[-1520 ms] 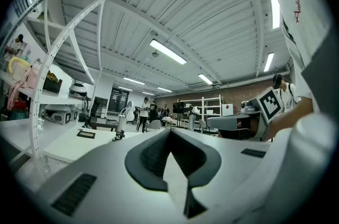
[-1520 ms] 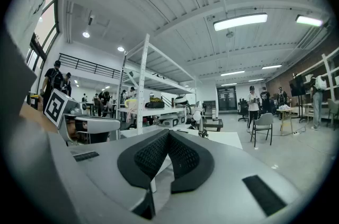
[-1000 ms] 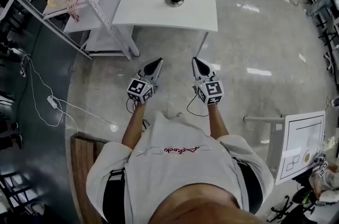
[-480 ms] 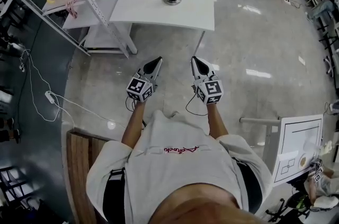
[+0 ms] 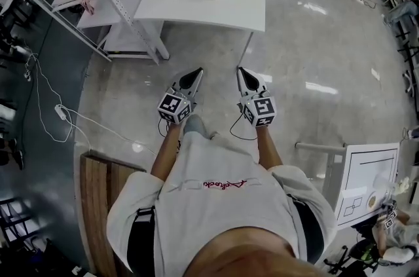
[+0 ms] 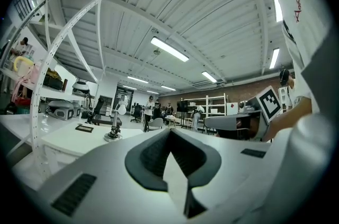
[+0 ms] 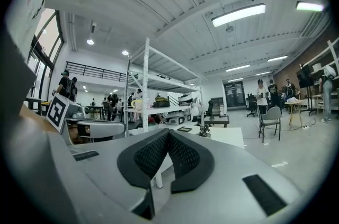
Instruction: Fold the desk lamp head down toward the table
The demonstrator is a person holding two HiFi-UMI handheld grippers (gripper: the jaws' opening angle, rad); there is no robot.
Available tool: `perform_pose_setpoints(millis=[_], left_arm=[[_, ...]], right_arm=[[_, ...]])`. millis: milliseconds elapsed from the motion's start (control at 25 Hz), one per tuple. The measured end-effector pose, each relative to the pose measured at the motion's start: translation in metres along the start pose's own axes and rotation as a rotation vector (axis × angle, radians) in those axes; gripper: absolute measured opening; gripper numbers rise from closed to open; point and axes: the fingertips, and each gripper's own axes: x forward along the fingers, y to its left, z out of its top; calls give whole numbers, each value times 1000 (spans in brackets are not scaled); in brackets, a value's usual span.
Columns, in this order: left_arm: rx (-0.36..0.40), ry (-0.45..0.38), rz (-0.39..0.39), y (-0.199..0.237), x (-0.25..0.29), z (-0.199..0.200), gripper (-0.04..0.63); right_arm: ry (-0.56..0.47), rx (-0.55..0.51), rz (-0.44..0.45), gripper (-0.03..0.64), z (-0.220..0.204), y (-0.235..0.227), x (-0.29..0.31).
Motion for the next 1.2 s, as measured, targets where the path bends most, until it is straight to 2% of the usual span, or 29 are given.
perform_pose_setpoints(millis=[720,1200], left_arm=[[5,-12,-11,33,53,2,25],[-28,4,-8,102,105,-15,25]], right_arm=[[-1,-21,26,21,-3,-32,48],[13,-28,39,21,-14,-63,127]])
